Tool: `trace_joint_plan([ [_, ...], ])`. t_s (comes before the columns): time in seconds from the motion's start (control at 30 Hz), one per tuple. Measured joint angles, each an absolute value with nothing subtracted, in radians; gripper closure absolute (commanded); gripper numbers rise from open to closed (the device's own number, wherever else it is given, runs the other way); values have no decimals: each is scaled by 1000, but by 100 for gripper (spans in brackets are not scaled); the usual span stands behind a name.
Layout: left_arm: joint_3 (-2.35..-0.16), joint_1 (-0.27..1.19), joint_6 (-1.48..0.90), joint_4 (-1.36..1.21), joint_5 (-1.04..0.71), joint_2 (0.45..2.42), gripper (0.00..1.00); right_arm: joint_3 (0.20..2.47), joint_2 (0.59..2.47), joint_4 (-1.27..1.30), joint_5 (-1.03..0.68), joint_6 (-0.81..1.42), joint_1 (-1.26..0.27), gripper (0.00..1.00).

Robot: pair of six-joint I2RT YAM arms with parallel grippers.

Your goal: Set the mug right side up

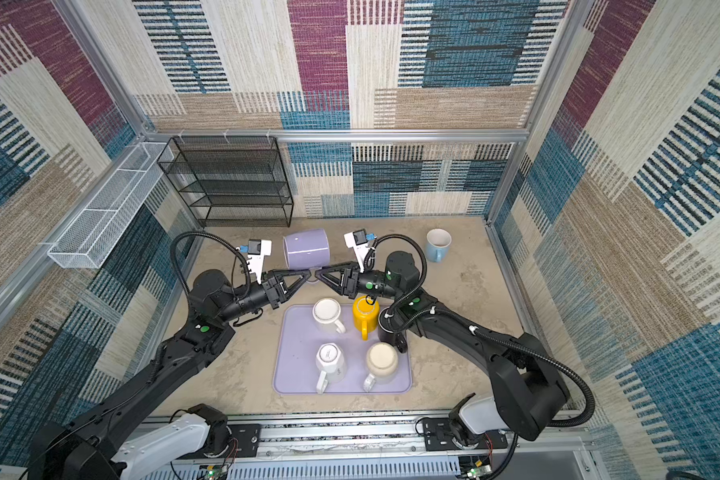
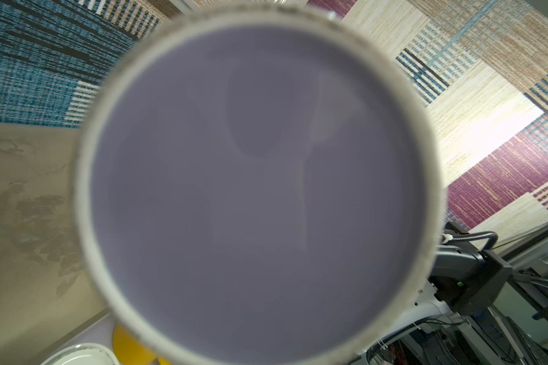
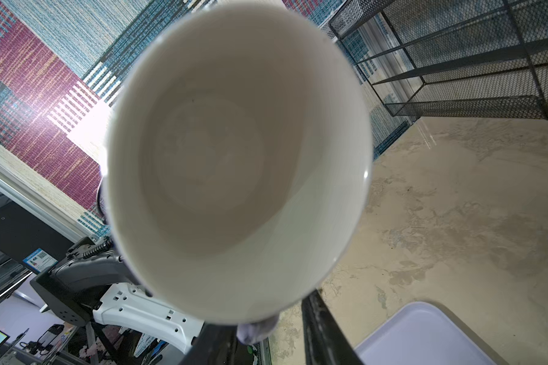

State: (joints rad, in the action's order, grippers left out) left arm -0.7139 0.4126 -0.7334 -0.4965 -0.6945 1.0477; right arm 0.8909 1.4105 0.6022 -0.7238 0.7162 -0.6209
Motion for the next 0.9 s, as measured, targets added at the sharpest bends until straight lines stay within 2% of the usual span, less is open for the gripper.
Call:
trace_joint_plan([
  [0.47, -693, 410, -782, -680, -773, 1093, 100, 905, 1398, 646, -752, 755, -628, 78],
  [0.63, -689, 409, -794, -731, -794, 1106, 100, 903, 1387, 653, -756, 769, -630, 84],
  [0.8, -687, 409, -805, -779, -814, 1118, 100, 902, 1376, 652, -755, 770, -632, 100],
  [0.9, -682, 409, -808, -799, -817, 1123, 100, 902, 1375, 651, -755, 770, -632, 100],
])
